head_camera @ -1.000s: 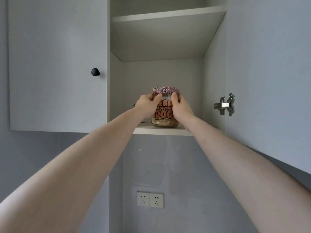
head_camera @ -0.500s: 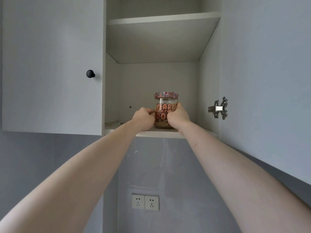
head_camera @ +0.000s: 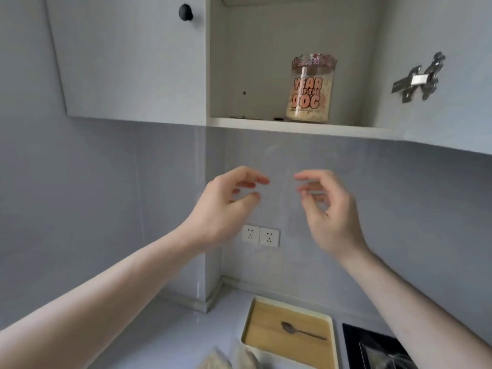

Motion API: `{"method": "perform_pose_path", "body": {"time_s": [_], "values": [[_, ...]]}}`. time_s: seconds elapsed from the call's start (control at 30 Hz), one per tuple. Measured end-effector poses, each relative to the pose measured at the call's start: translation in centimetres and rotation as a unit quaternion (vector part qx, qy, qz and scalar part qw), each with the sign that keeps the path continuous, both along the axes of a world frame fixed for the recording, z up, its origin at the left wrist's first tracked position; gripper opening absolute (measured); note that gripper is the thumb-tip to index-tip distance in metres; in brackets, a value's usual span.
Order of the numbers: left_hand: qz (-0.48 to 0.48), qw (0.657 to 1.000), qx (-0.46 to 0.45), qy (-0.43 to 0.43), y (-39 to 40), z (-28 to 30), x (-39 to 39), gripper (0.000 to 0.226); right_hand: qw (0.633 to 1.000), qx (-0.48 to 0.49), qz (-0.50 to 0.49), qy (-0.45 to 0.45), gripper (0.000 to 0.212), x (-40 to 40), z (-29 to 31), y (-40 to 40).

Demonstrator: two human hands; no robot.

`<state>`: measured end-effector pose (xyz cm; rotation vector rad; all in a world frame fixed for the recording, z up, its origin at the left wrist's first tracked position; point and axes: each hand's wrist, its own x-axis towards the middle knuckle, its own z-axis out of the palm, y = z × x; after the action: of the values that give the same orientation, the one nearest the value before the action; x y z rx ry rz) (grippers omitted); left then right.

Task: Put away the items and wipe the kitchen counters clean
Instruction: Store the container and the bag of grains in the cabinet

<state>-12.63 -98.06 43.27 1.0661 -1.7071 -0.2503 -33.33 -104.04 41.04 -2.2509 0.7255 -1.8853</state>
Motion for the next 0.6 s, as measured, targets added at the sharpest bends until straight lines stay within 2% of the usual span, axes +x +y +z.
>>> {"method": "perform_pose_path", "body": {"time_s": [0.1, 0.3, 0.47, 0.6], "values": [[-0.003, 0.994, 0.093, -0.055, 1.2, -6.5, 0.9, 0.024, 0.989, 0.130, 0.007, 0.070, 0.027, -0.9, -8.2, 0.6], [0.045, 0.948, 0.275, -0.156, 0.7, -20.4, 1.9, 0.026, 0.921, 0.337, -0.022, 0.193, 0.035, -2.9, -22.6, 1.0], [0.087, 0.897, 0.406, -0.151, -1.1, -30.3, 1.9, 0.041, 0.851, 0.461, -0.035, 0.249, 0.036, -3.6, -29.8, 1.0], [0.130, 0.843, 0.506, -0.126, -2.5, -36.3, 1.5, 0.058, 0.812, 0.510, -0.027, 0.283, 0.036, -3.4, -32.9, 1.2]]}}
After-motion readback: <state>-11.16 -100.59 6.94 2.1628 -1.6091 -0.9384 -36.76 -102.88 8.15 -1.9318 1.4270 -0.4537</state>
